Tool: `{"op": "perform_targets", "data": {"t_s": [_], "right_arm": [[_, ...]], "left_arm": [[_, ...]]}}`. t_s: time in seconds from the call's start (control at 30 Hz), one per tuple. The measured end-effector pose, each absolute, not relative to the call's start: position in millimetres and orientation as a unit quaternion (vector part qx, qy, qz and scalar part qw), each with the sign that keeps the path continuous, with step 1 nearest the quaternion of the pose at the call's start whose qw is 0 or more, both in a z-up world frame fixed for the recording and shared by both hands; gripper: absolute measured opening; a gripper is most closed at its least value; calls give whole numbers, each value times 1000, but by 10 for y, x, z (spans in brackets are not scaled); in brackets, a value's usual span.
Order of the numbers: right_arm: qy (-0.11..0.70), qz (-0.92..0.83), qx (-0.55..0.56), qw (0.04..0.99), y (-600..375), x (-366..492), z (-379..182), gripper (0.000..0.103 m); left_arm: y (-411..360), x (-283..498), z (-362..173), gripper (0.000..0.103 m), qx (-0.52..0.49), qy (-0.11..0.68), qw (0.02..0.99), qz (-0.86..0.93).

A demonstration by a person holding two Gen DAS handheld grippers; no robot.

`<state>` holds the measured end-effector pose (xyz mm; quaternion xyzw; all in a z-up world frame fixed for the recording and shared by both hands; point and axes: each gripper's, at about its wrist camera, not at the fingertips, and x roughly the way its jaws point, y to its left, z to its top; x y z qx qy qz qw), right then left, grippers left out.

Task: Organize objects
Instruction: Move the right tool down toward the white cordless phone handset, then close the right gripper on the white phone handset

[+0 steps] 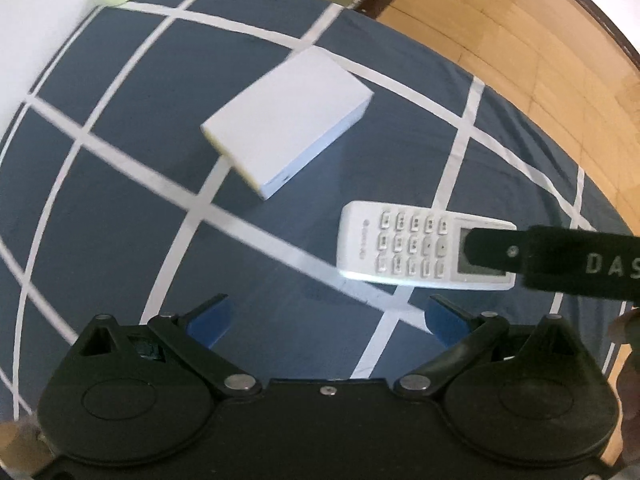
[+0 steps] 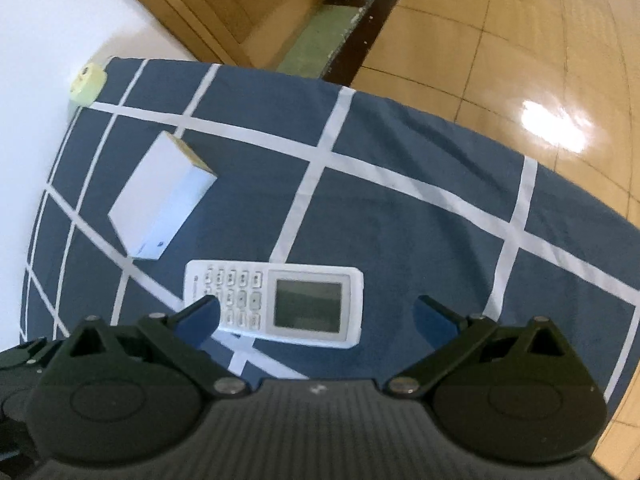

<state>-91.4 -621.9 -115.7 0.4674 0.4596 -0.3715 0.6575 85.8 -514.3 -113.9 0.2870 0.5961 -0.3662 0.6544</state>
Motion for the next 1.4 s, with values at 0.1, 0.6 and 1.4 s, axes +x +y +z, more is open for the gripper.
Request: {"op": "perform_targets", "data": {"t_s": [0.1,0.6,1.4], "right_arm": [[467,-372,474,648,-6241,-877,-1255,102],[470,-364,491,637,-6351,-824,-1438,91],[493,-339,456,659,-6266,-656,-1356,71]], "left_arm": [[-5232,884,-1220,103,289,598,645,-377],[-5467,865,-1442,102,279,613,620,-401],[-5342,851,-1357,79,231,634,620,-400]]}}
